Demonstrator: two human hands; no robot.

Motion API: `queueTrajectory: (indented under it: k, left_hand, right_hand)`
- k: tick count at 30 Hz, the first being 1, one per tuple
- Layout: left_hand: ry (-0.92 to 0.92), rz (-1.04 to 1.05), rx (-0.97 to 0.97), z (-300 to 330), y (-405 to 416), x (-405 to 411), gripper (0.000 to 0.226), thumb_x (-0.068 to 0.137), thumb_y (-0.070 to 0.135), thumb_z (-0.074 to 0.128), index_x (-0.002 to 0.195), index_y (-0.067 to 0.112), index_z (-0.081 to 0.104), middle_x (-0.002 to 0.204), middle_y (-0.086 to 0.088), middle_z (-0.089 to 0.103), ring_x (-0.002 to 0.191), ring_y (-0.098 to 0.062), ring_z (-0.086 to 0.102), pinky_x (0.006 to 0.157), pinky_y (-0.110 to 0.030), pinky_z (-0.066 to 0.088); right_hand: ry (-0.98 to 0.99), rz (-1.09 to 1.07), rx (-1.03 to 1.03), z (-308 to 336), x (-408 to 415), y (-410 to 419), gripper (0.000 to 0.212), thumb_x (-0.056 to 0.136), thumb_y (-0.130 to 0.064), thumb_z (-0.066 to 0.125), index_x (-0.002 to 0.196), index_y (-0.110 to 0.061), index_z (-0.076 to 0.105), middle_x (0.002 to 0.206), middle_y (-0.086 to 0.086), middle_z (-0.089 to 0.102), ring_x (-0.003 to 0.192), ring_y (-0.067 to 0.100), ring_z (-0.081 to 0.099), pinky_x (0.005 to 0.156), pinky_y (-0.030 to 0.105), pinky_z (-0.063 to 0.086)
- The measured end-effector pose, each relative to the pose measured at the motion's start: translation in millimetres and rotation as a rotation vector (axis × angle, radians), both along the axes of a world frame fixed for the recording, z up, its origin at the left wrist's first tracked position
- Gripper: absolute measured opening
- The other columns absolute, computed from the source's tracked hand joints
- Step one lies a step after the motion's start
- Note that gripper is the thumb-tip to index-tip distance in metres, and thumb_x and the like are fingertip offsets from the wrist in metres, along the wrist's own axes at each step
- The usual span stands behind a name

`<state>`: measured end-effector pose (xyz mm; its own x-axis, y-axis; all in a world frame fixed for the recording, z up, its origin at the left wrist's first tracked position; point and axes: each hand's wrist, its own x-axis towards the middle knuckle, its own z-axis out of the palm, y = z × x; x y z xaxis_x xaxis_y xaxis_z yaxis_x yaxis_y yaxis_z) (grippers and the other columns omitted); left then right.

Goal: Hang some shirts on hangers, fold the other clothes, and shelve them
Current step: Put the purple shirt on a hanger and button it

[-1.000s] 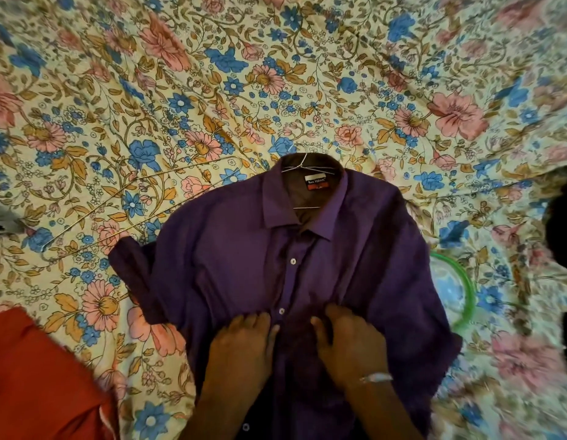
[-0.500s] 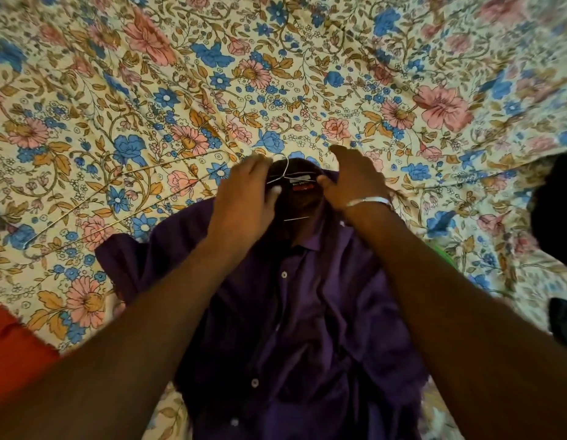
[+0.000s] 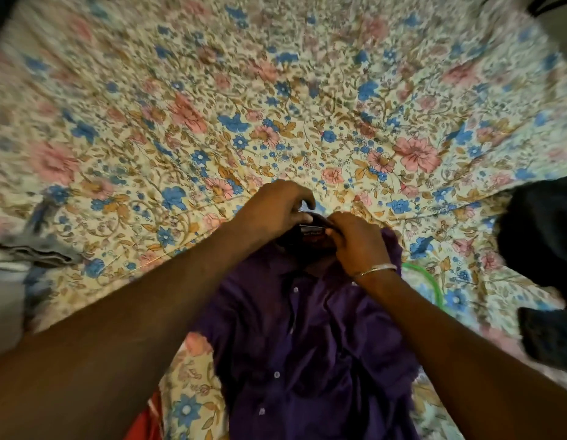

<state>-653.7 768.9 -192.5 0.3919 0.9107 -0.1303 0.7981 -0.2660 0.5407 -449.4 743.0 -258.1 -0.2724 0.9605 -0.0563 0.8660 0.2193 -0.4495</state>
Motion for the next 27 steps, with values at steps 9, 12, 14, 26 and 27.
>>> queueTrajectory:
  k: [9, 12, 14, 26, 27]
  left_hand:
    - [-0.207, 0.082, 0.065, 265.0, -75.4, -3.1, 0.009, 0.091, 0.022, 0.075, 0.099, 0.019, 0.072, 0.056, 0.018, 0.054, 0.052, 0.001, 0.049, 0.057, -0.021, 0.036]
    - [-0.206, 0.126, 0.153, 361.7, -108.2, -9.9, 0.011, 0.09, 0.021, 0.077, 0.099, 0.018, 0.071, 0.054, 0.017, 0.053, 0.05, -0.001, 0.046, 0.056, -0.018, 0.035]
    - [-0.139, 0.112, 0.193, 413.8, -122.5, -12.2, 0.017, 0.087, 0.024, 0.079, 0.102, 0.021, 0.072, 0.058, 0.012, 0.053, 0.053, -0.002, 0.046, 0.058, -0.02, 0.036]
    - [0.059, 0.123, 0.563, 582.9, -215.4, -47.6, 0.021, 0.083, 0.022, 0.082, 0.101, 0.022, 0.07, 0.068, 0.002, 0.058, 0.061, -0.01, 0.053, 0.062, -0.024, 0.042]
    - [0.05, 0.138, 0.581, 588.3, -220.1, -52.3, 0.021, 0.082, 0.021, 0.083, 0.099, 0.022, 0.07, 0.068, 0.002, 0.058, 0.061, -0.01, 0.053, 0.063, -0.026, 0.042]
  right_hand:
    - [0.211, -0.02, 0.48, 245.6, -8.6, -59.5, 0.017, 0.09, -0.025, 0.067, 0.104, -0.017, 0.067, 0.097, 0.004, 0.06, 0.091, 0.029, 0.056, 0.073, 0.043, 0.046]
    - [0.402, 0.023, 0.567, 330.9, -19.9, -85.8, 0.009, 0.09, -0.023, 0.069, 0.097, -0.017, 0.066, 0.09, 0.0, 0.063, 0.084, 0.024, 0.06, 0.067, 0.043, 0.049]
    - [0.484, 0.116, 0.595, 377.5, -24.4, -94.4, 0.009, 0.09, -0.019, 0.07, 0.097, -0.017, 0.066, 0.089, -0.002, 0.065, 0.078, 0.02, 0.062, 0.062, 0.04, 0.051]
    - [0.203, 0.339, 1.019, 567.5, -48.2, -121.3, 0.012, 0.094, -0.02, 0.066, 0.103, -0.018, 0.073, 0.091, 0.004, 0.058, 0.073, 0.027, 0.06, 0.053, 0.037, 0.048]
    - [0.192, 0.377, 1.013, 572.7, -52.4, -124.5, 0.014, 0.095, -0.023, 0.065, 0.106, -0.019, 0.073, 0.092, 0.004, 0.059, 0.074, 0.027, 0.061, 0.053, 0.037, 0.049]
